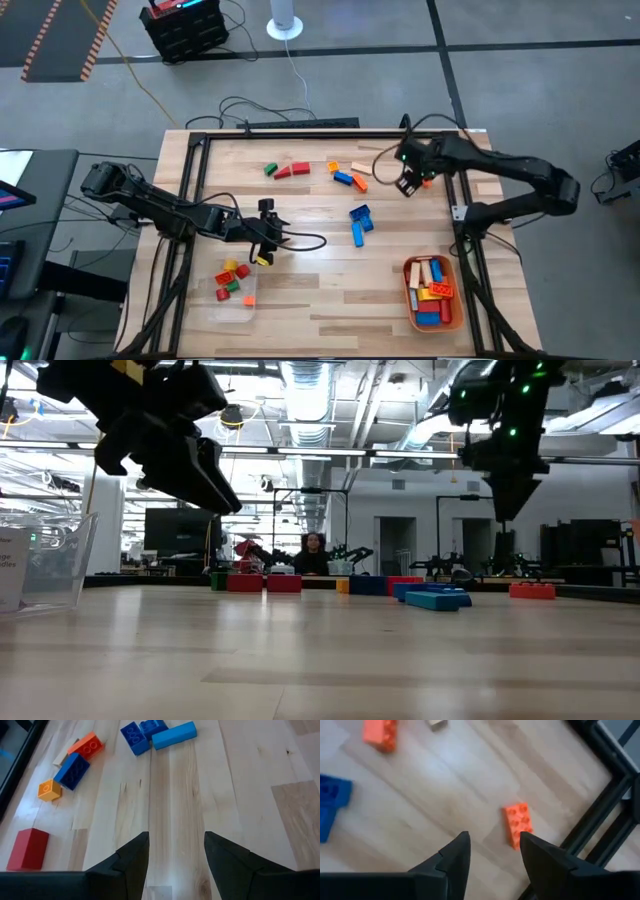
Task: Sort blocks by size
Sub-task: Put the large brown block into the orange bin
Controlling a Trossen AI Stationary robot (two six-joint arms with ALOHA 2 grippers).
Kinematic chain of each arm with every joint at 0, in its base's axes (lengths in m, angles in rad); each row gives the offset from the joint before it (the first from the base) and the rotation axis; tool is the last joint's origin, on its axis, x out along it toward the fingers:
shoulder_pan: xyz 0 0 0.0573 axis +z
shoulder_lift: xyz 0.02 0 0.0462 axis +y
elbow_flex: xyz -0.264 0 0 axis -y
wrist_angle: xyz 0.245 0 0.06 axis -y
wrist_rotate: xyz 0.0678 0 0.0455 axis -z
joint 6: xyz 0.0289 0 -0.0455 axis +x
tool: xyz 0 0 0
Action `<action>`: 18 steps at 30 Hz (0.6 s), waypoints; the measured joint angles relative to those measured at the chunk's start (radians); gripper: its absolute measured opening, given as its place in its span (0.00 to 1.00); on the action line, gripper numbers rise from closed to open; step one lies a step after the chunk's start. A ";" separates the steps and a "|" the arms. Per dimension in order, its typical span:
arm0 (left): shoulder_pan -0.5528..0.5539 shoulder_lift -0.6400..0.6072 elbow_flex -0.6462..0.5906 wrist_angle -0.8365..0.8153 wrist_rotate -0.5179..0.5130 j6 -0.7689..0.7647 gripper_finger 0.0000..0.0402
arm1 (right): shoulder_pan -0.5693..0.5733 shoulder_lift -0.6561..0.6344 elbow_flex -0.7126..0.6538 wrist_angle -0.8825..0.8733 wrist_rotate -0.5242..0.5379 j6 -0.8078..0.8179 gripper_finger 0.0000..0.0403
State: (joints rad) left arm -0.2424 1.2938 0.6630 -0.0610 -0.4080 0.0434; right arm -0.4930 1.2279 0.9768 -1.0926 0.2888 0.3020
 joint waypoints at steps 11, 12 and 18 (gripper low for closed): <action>0.000 0.000 0.000 -0.012 0.001 -0.028 0.46 | -0.102 0.256 -0.001 0.191 -0.075 -0.159 0.66; 0.000 0.000 0.000 -0.011 0.001 -0.029 0.46 | -0.090 0.276 -0.001 0.248 -0.086 -0.182 0.66; 0.000 0.000 0.000 -0.010 0.001 -0.032 0.46 | -0.051 0.398 0.021 0.482 -0.119 -0.310 0.66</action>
State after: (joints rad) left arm -0.2424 1.2938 0.6628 -0.0711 -0.4072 0.0116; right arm -0.5443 1.6257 0.9981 -0.6108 0.1696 -0.0078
